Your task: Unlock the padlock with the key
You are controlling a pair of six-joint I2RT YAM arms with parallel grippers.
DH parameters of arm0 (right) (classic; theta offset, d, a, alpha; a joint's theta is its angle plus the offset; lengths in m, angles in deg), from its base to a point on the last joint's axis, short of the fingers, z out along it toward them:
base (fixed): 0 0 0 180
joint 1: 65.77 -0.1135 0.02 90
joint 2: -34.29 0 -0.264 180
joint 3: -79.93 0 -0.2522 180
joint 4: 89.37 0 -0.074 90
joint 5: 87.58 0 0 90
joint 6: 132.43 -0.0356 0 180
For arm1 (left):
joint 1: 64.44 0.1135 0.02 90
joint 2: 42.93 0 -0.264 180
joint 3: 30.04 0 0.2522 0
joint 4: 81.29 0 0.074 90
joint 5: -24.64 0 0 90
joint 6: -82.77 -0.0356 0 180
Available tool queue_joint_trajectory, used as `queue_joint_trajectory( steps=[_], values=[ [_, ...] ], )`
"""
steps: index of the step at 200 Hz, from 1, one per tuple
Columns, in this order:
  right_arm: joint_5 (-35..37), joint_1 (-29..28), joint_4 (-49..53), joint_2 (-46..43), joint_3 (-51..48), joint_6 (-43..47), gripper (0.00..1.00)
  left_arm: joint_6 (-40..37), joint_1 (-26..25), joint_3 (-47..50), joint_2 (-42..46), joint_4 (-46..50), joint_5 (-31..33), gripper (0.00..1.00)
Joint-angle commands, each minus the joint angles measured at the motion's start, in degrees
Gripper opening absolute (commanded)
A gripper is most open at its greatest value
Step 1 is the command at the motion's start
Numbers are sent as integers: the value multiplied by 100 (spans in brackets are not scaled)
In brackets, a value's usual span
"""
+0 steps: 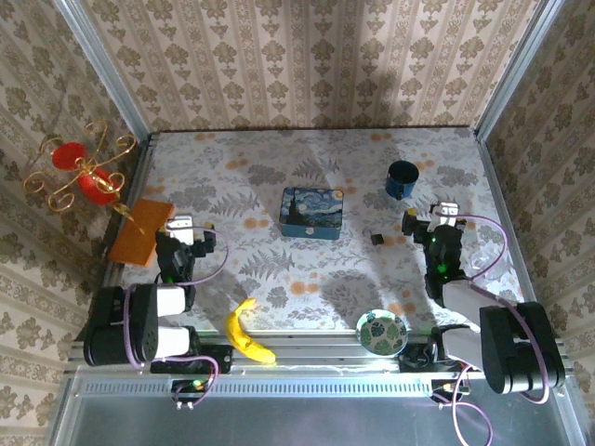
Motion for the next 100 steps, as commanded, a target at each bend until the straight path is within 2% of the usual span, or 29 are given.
queue_joint_trajectory(
  steps=[1, 26, 54, 61, 100],
  values=[
    [-136, 68, -575, 143, -89, -23, 100, 26, 99, -285, -588, -922, -714, 100],
    [-285, 129, -700, 251, -101, -18, 100, 2, 185, -492, -1395, -1380, -1102, 100],
    [-453, 215, -757, 287, -117, -94, 100, 18, 449, -1186, -1266, 69, -1968, 100],
    [-485, 243, -781, 296, -125, -131, 100, -73, 378, -1287, -1209, 382, -1829, 100],
    [-951, 323, -1515, 772, -214, -266, 100, -116, 324, -1290, -1220, 349, -1803, 100]
  ],
)
